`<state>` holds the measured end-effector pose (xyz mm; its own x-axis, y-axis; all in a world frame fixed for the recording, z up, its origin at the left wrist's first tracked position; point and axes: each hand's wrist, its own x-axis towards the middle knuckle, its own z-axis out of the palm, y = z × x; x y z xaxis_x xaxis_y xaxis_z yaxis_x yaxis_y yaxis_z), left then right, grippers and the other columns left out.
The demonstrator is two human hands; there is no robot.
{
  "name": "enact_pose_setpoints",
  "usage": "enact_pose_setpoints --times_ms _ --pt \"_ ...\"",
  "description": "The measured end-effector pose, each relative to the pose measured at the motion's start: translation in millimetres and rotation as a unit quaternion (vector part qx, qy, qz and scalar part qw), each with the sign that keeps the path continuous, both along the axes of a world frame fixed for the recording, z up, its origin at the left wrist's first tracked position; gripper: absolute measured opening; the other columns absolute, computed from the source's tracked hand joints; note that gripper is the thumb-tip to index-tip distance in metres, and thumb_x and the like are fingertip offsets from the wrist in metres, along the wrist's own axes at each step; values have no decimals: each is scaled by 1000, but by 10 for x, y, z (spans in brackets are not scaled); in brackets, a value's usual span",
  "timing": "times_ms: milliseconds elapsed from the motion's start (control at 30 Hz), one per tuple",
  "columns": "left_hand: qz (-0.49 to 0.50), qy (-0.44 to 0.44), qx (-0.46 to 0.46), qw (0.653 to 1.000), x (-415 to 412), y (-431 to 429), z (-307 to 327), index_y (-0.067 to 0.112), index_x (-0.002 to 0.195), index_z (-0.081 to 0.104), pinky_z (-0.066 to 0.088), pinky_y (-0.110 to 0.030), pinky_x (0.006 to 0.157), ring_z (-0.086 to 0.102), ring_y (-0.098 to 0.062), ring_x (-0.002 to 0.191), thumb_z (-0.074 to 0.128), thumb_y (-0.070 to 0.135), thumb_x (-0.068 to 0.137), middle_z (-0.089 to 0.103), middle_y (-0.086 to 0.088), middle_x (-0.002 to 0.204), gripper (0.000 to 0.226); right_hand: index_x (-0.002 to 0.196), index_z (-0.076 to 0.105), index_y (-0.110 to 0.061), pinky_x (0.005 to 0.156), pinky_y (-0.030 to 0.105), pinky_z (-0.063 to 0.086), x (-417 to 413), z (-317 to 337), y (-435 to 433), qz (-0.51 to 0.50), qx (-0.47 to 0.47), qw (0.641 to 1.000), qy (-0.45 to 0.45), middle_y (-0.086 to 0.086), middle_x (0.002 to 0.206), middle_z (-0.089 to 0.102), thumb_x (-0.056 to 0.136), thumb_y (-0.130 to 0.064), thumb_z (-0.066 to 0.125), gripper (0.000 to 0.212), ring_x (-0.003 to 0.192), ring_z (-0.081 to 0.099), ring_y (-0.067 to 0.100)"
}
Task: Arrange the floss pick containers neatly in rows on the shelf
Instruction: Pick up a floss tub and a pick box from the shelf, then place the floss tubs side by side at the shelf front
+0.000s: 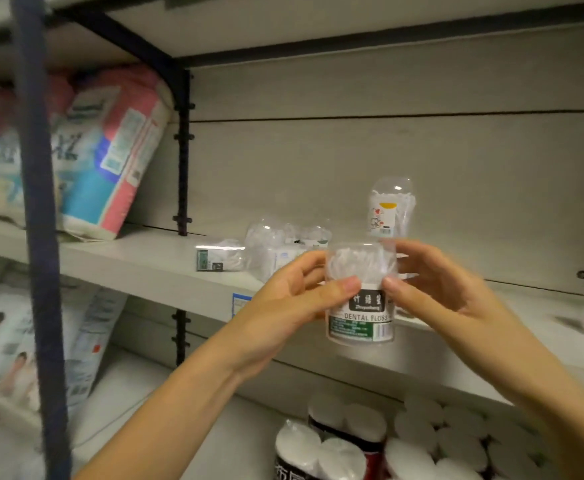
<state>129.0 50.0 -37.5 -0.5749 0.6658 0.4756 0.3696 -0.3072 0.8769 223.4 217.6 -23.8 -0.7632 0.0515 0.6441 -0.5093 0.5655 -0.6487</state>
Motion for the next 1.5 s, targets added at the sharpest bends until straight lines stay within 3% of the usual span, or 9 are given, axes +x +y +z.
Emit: enact_pose_setpoints --times_ms 267,433,633,767,867,967,1167,1333,1500 --pt "21 55 -49 997 -906 -1289 -73 22 126 52 47 -33 100 60 -12 114 63 23 80 65 1 122 47 109 60 -43 76 22 55 -887 -166 -1212 32 -7 999 22 -11 106 67 52 -72 68 64 90 68 12" --pt "41 92 -54 993 -1528 -1911 118 24 119 58 47 -31 100 60 -13 113 64 25 77 66 4 119 42 115 57 -42 85 36 56 -1524 -85 -1833 7 -23 999 37 -10 111 64 72 -56 65 46 94 66 11" --pt "65 134 -68 986 -2086 -2393 451 23 124 52 50 -13 83 64 -5 104 66 25 75 66 4 116 50 122 50 -39 79 26 56 -2088 244 -2317 -33 18 999 14 -14 113 61 65 -57 60 61 95 64 2" --pt "98 150 -105 978 -2586 -2619 561 22 125 48 50 -28 95 62 -9 109 70 32 71 62 -2 123 60 129 44 -32 80 24 53 -2578 360 -2540 -57 58 997 2 -17 112 56 76 -50 60 58 94 62 2" --pt "99 148 -151 972 -2914 -2709 634 16 126 47 52 -22 90 62 -12 108 68 24 79 59 -5 122 53 133 40 -27 78 21 50 -2920 397 -2678 -73 58 995 -24 -10 117 53 84 -39 60 54 97 60 6" --pt "109 170 -211 956 -3132 -2749 702 19 133 39 51 -11 78 61 -7 100 65 18 84 54 3 119 55 136 37 -23 84 28 51 -3218 358 -2746 -87 59 992 -65 -3 124 52 87 -32 59 55 100 59 13" --pt "129 220 -314 914 -3441 -2660 634 18 135 41 43 -36 102 54 -19 114 66 18 84 51 -8 132 57 134 40 -21 86 31 51 -3545 183 -2796 -115 39 987 -109 4 123 55 87 -25 62 52 100 60 17" --pt "143 268 -355 884 -3527 -2645 633 19 139 38 41 -29 99 49 -18 120 62 18 87 48 -5 137 57 133 40 -21 90 40 53 -3634 113 -2847 -124 41 985 -115 4 122 55 87 -25 62 51 102 62 19" --pt "155 300 -396 854 -3500 -2729 693 20 137 38 42 -30 97 49 -17 117 59 20 89 49 -1 133 52 135 37 -20 90 37 52 -3661 144 -2966 -140 84 981 -107 3 126 55 88 -28 59 53 101 62 19"
